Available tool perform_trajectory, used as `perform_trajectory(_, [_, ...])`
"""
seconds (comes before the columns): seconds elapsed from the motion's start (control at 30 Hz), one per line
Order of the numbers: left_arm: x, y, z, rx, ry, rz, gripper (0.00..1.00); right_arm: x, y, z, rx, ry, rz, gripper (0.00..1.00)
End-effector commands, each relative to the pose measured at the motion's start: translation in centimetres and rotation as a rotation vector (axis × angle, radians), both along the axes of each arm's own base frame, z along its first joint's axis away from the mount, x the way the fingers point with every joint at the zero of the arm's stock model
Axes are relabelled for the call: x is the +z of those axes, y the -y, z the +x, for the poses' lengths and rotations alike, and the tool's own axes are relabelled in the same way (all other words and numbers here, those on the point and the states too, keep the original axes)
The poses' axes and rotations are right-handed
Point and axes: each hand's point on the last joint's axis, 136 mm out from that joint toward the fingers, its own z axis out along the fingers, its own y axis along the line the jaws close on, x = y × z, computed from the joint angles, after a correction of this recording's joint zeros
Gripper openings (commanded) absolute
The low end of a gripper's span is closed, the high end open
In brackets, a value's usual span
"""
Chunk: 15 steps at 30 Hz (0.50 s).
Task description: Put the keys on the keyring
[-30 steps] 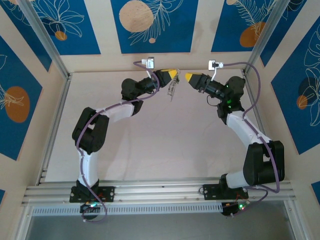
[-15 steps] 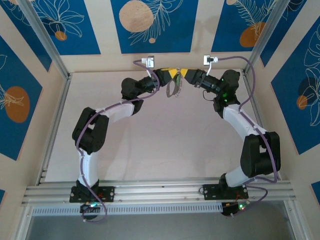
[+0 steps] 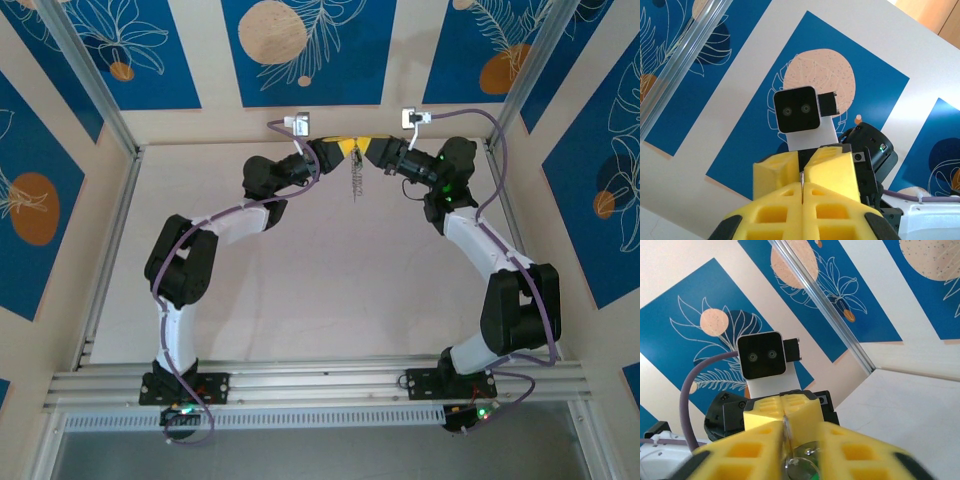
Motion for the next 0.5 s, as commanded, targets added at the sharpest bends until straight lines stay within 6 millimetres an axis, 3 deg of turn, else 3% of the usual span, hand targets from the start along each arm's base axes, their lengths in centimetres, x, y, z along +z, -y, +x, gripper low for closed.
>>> perform_trajectory(0.0, [2.7, -0.3, -1.6, -0.014, 0.111, -0.055, 0.0, 0.7, -0.3, 0.0, 0.008, 0.03, -0.013, 0.12])
perform_trajectory(0.1, [2.7, -0.2, -1.6, -0.018, 0.108, -0.055, 0.0, 0.8, -0.2, -0.1, 0.009, 0.035, -0.025, 0.0])
perform_trajectory(0.33, [3.0, -0.1, -2.0, -0.041, 0.122, -0.046, 0.0, 1.3, -0.2, -1.1, 0.046, 0.068, -0.122, 0.0])
perform_trajectory(0.47, [3.2, -1.0, -1.8, -0.041, 0.135, -0.036, 0.23, 1.9, 0.1, -2.3, 0.086, 0.107, -0.237, 0.0])
